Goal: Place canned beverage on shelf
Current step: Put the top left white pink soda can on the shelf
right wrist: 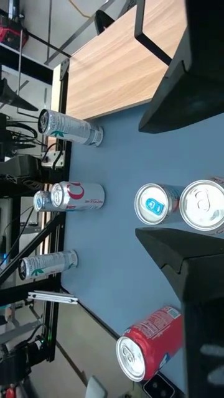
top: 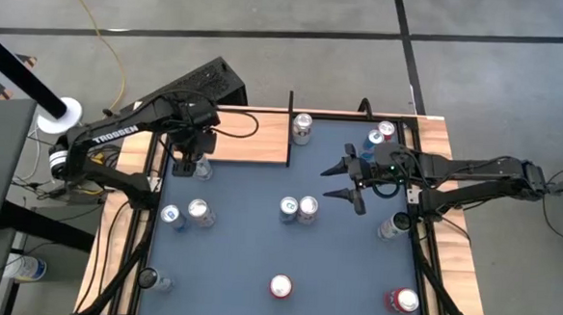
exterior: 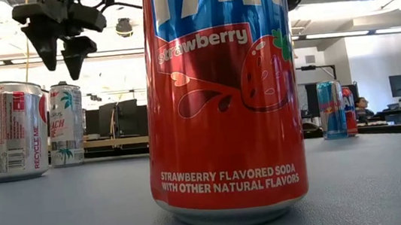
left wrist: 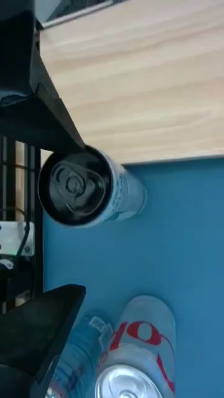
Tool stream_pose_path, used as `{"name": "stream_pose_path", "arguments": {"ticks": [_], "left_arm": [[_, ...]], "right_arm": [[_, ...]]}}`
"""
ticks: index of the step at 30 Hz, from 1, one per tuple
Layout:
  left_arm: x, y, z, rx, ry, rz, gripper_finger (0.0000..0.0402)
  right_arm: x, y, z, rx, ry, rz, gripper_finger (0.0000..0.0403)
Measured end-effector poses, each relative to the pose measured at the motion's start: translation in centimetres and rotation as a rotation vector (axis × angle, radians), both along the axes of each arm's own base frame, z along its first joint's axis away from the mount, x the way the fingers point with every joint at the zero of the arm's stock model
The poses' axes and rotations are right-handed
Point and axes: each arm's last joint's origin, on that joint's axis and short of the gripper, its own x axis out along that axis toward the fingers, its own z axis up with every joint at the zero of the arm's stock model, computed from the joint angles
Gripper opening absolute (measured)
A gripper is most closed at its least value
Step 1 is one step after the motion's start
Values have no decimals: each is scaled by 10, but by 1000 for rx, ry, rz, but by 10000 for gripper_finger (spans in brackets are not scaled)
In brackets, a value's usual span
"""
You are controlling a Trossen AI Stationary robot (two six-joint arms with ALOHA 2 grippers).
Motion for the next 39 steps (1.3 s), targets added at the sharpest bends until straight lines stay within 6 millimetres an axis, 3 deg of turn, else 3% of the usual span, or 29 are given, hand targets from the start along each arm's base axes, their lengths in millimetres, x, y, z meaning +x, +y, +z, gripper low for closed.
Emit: {"name": "stream_pose_path", "arguments": {"ticks": [11, 22, 30, 34, 39], "left_arm": [[1, 2, 0, 52, 11, -37, 349], [1, 4, -37, 87, 91, -58, 349], [2, 5, -50, 111, 99, -96, 346], [1, 5, -50, 121, 106, -93, 320], [1, 6, -50, 130, 113, -92, 260]], "right_arm": [[0, 0, 0, 1, 2, 2, 250], [0, 0, 0, -7, 5, 4, 249], [0, 0, -1, -7, 8, 5, 249], [0, 0, -1, -7, 9, 4, 249], [0, 0, -1, -7, 8, 4, 249]]}}
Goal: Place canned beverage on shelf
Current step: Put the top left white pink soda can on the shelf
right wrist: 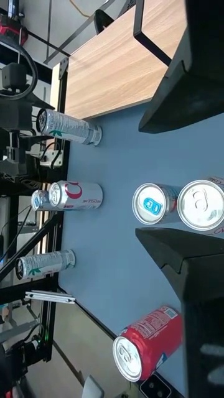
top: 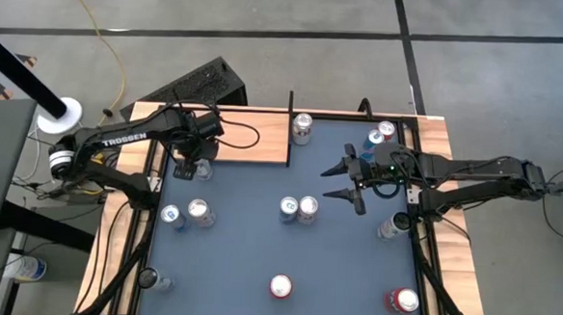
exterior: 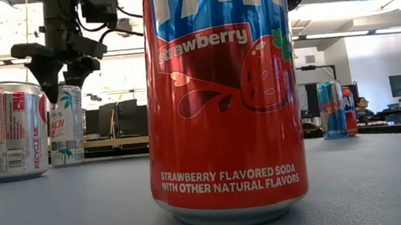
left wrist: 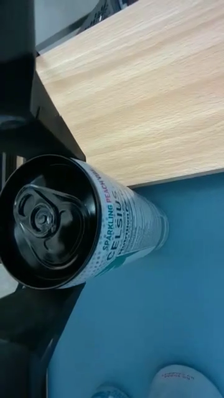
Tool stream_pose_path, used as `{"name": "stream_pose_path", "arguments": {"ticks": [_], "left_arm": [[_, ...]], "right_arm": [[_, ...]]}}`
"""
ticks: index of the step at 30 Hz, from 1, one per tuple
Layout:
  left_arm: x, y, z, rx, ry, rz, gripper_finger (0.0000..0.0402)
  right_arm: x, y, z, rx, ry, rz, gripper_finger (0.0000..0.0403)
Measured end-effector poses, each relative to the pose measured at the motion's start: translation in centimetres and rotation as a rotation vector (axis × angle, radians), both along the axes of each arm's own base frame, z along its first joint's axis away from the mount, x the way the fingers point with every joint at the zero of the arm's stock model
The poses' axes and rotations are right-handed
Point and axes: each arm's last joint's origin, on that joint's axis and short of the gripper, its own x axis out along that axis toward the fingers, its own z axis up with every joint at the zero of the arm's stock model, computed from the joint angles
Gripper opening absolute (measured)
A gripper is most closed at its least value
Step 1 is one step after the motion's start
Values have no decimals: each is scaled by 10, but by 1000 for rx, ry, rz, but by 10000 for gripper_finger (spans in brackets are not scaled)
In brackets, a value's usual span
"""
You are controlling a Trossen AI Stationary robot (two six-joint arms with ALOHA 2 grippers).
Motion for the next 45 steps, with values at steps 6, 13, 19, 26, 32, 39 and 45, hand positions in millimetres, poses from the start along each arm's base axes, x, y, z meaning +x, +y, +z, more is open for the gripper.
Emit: {"name": "stream_pose_path", "arguments": {"ticks": [6, 13, 19, 26, 32, 39, 45], "left_arm": [[0, 0, 4, -4, -5, 56, 240], [1, 0, 32, -2, -89, 233, 246], [0, -3, 38, -114, -168, 560, 252], [7, 2, 23, -130, -73, 824, 254], [24, 11, 1, -138, 36, 846, 255], [29, 12, -4, -145, 64, 801, 257], [26, 11, 0, -143, 38, 768, 289]], "right_arm": [[0, 0, 0, 0, 0, 0, 249], [0, 0, 1, -4, -9, 0, 249], [0, 0, 1, -5, -8, 1, 249], [0, 0, 1, -25, -19, 7, 249], [0, 0, 1, -25, -17, 10, 249], [0, 0, 0, -24, -3, 10, 249], [-1, 0, -2, -37, 14, 15, 249]]}}
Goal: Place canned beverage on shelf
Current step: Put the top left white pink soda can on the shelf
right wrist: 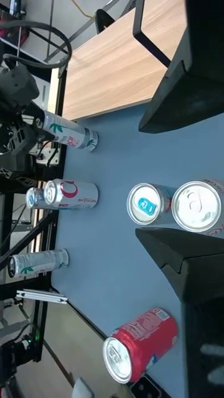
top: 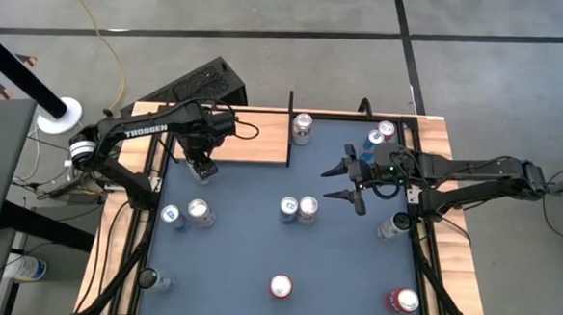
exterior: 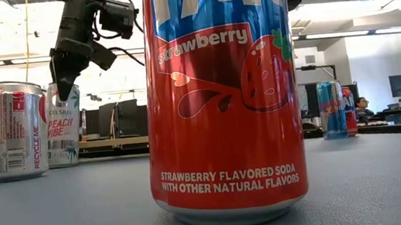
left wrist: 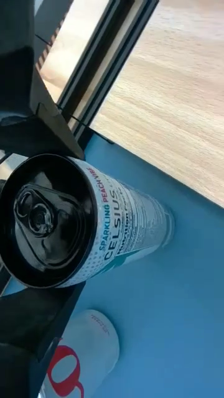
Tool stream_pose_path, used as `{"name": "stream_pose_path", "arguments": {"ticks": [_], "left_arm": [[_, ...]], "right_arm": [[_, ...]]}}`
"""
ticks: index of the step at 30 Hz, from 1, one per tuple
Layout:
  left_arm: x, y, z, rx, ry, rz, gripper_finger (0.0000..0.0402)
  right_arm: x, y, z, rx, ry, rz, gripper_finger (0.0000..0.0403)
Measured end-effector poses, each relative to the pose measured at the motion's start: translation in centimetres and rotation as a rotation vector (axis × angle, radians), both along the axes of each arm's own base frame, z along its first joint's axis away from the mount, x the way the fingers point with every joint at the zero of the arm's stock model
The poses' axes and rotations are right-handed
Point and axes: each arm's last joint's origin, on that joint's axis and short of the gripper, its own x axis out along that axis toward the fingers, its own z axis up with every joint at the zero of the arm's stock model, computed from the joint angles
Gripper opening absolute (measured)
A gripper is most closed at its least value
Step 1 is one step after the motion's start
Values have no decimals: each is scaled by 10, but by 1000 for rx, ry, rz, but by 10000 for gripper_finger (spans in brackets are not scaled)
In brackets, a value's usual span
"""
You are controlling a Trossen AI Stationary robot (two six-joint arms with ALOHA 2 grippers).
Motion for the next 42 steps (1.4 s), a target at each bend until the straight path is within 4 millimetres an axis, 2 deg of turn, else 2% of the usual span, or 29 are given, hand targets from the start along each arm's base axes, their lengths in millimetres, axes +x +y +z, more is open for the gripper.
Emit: {"name": "stream_pose_path", "arguments": {"ticks": [7, 17, 22, 27, 35, 42], "left_arm": [[-7, -3, 10, 42, -32, -42, 323], [-20, -9, 26, 70, -75, -295, 327], [-20, -9, 27, 85, -68, -342, 327], [-17, -7, 24, 84, -82, -331, 327], [-19, -9, 0, 58, -49, -303, 327], [-18, -8, -1, 71, -66, -294, 327]], "right_arm": [[0, 0, 0, -14, -4, 5, 249], [0, 0, 0, -11, -4, 4, 249], [0, 0, 0, -1, -3, 0, 249], [0, 0, 0, 4, -3, -2, 249], [0, 0, 0, 6, -3, -3, 249], [0, 0, 0, -1, -3, -2, 249]]}}
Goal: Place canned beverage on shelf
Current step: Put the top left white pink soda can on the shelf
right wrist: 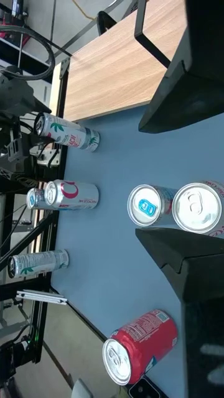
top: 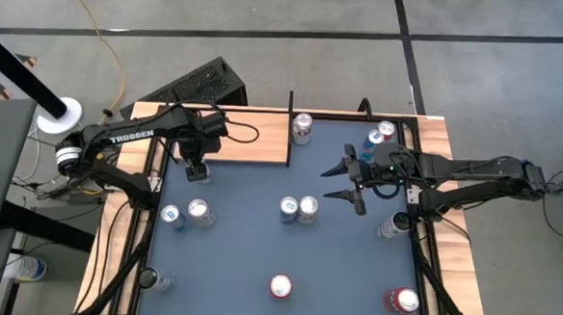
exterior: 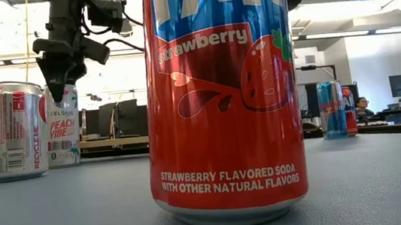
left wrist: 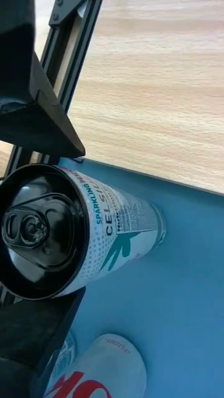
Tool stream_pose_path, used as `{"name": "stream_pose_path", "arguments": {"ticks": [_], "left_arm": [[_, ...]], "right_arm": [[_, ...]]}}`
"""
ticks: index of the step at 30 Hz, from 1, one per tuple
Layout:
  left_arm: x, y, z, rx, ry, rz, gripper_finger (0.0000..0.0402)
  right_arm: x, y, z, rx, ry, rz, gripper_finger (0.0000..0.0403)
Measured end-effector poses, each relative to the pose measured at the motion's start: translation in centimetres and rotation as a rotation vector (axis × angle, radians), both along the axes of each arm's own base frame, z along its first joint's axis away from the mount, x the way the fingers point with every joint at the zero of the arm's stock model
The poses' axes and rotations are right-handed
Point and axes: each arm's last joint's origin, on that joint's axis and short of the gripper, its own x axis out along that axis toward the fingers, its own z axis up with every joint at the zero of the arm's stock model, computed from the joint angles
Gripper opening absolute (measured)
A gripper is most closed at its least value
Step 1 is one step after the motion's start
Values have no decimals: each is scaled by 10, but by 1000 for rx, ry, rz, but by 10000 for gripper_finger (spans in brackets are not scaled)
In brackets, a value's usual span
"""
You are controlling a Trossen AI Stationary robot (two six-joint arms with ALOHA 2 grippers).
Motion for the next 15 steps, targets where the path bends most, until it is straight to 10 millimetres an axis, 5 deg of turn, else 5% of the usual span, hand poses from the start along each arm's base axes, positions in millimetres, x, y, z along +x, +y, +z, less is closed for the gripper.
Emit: {"name": "stream_pose_path", "arguments": {"ticks": [5, 12, 15], "left_arm": [[0, 0, 0, 1, 2, -1, 320], [0, 0, 1, -2, 5, -7, 237], [0, 0, 7, 2, 13, -24, 237]], "right_arm": [[0, 0, 0, -1, 0, 0, 249], [0, 0, 0, -13, -1, 4, 249], [0, 0, 1, -14, -9, 4, 249]]}}
